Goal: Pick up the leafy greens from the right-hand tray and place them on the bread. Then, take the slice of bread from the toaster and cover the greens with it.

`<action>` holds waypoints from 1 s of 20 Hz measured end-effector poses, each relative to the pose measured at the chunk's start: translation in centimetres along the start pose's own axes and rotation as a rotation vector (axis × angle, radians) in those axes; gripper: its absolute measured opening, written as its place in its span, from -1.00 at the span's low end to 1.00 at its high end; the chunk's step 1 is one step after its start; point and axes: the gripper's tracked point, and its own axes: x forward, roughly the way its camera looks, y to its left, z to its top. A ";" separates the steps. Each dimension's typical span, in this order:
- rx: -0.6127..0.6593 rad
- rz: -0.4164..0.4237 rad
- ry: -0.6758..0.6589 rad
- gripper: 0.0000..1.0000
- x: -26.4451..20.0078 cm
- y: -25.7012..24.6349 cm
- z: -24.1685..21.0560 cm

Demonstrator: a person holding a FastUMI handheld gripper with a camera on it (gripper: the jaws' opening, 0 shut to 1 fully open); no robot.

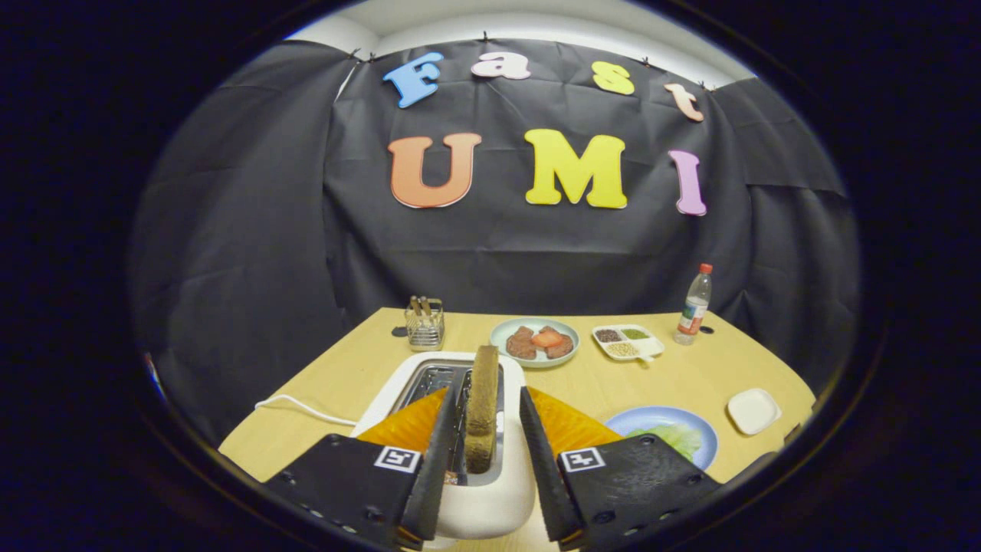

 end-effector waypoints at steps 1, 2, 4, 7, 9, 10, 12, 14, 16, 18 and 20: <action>-0.007 0.012 0.012 0.04 0.2 0.3 -0.2; -0.016 0.016 0.018 -0.03 0.4 0.5 -0.2; -0.005 0.020 0.023 -0.03 0.4 0.7 -0.3; 0.008 0.017 0.046 -0.62 0.7 0.5 -0.7; 0.000 0.032 0.039 -0.80 0.6 0.7 -0.4; 0.002 0.038 0.033 -0.88 0.6 0.5 -0.4; 0.008 0.056 0.033 -0.96 0.6 0.3 -0.2; 0.029 0.061 0.009 -0.97 0.2 -0.2 0.6; 0.041 0.067 -0.007 -0.96 -0.4 -0.4 1.4; 0.046 0.067 -0.023 -0.97 -0.9 -0.7 2.3; 0.060 0.070 -0.039 -0.96 -1.4 -0.8 3.1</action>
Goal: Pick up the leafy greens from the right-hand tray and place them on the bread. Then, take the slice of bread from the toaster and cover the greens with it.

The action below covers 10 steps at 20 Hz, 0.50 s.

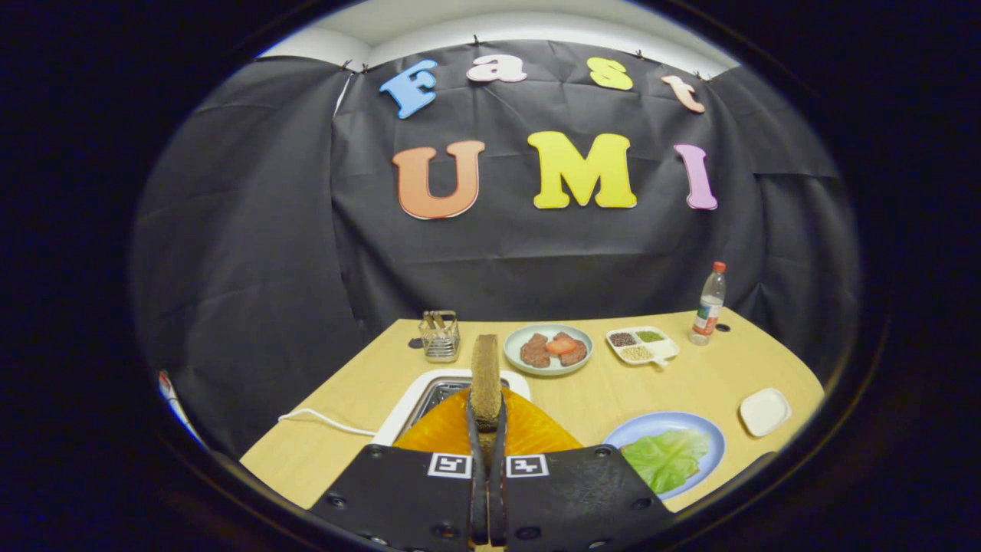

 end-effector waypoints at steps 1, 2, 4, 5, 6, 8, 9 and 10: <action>0.005 0.002 -0.008 -0.96 -0.3 0.0 0.3; 0.010 0.004 -0.017 -0.96 -0.7 -0.1 0.8; 0.017 0.015 -0.028 -0.96 -1.5 -0.2 1.6; 0.022 0.024 -0.031 -0.96 -1.8 -0.2 1.9; 0.034 0.029 -0.038 -0.96 -2.2 -0.2 2.3; 0.046 0.034 -0.056 -0.97 -3.1 -0.6 3.2; 0.050 0.034 -0.067 -0.96 -3.6 -0.9 3.6; 0.051 0.034 -0.076 -0.97 -4.0 -1.1 4.1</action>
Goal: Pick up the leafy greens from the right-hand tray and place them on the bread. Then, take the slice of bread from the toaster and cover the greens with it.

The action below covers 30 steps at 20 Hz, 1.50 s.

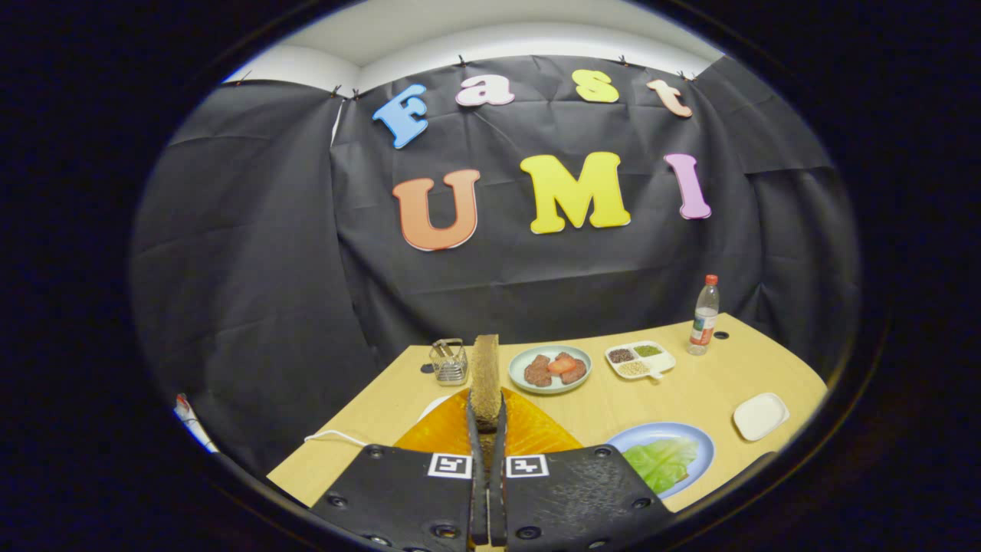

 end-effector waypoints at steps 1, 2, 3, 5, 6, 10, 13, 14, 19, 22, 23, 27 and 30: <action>0.003 0.001 -0.009 -0.96 -0.5 -0.4 0.5; 0.000 0.002 -0.020 -0.96 -1.0 -0.7 1.1; -0.003 0.000 -0.033 -0.96 -1.5 -1.2 1.6; -0.012 -0.012 -0.064 -0.97 -2.7 -2.8 2.6; -0.027 -0.017 -0.072 -0.97 -3.3 -3.7 2.9; -0.056 -0.050 -0.085 -0.97 -4.4 -8.0 2.1; -0.031 -0.080 -0.062 -0.97 -4.0 -11.4 0.1; -0.018 -0.085 -0.046 -0.97 -3.7 -12.3 -0.8; 0.068 -0.097 0.033 -0.97 -1.2 -15.7 -5.6; 0.165 -0.084 0.093 -0.97 0.8 -16.7 -8.8; 0.194 -0.085 0.115 -0.97 1.3 -17.0 -9.8; 0.319 -0.063 0.143 -0.97 2.4 -18.0 -11.8; 0.338 -0.062 0.146 -0.97 2.5 -19.6 -12.5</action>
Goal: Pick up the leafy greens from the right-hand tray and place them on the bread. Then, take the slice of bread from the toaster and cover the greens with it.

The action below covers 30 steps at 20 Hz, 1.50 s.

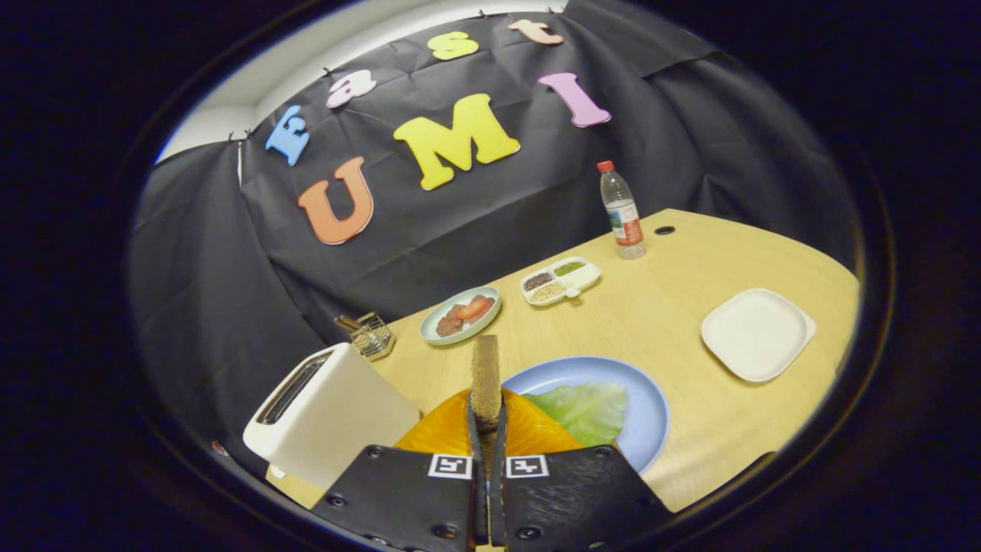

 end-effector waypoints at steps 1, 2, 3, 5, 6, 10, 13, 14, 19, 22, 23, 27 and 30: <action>0.001 -0.003 0.011 -0.97 0.1 -0.6 -0.3; 0.001 -0.011 0.022 -0.97 0.2 -1.2 -0.5; -0.006 -0.020 0.028 -0.97 0.1 -1.8 -0.7; -0.026 -0.038 0.038 -0.89 0.0 -2.7 -1.0; -0.034 -0.041 0.043 -0.79 -0.1 -3.1 -1.2; -0.081 -0.085 0.064 -0.51 -0.4 -4.9 -2.0; -0.098 -0.101 0.078 -0.26 -1.2 -5.2 -2.4; -0.111 -0.112 0.080 -0.09 -1.5 -5.5 -2.4; -0.146 -0.144 0.045 0.34 -3.2 -6.8 -0.9; -0.204 -0.157 -0.032 0.59 -5.1 -7.0 1.7; -0.234 -0.165 -0.074 0.62 -6.0 -7.1 2.8; -0.342 -0.166 -0.230 0.93 -10.1 -6.3 7.1; -0.451 -0.164 -0.336 0.92 -13.1 -4.7 10.3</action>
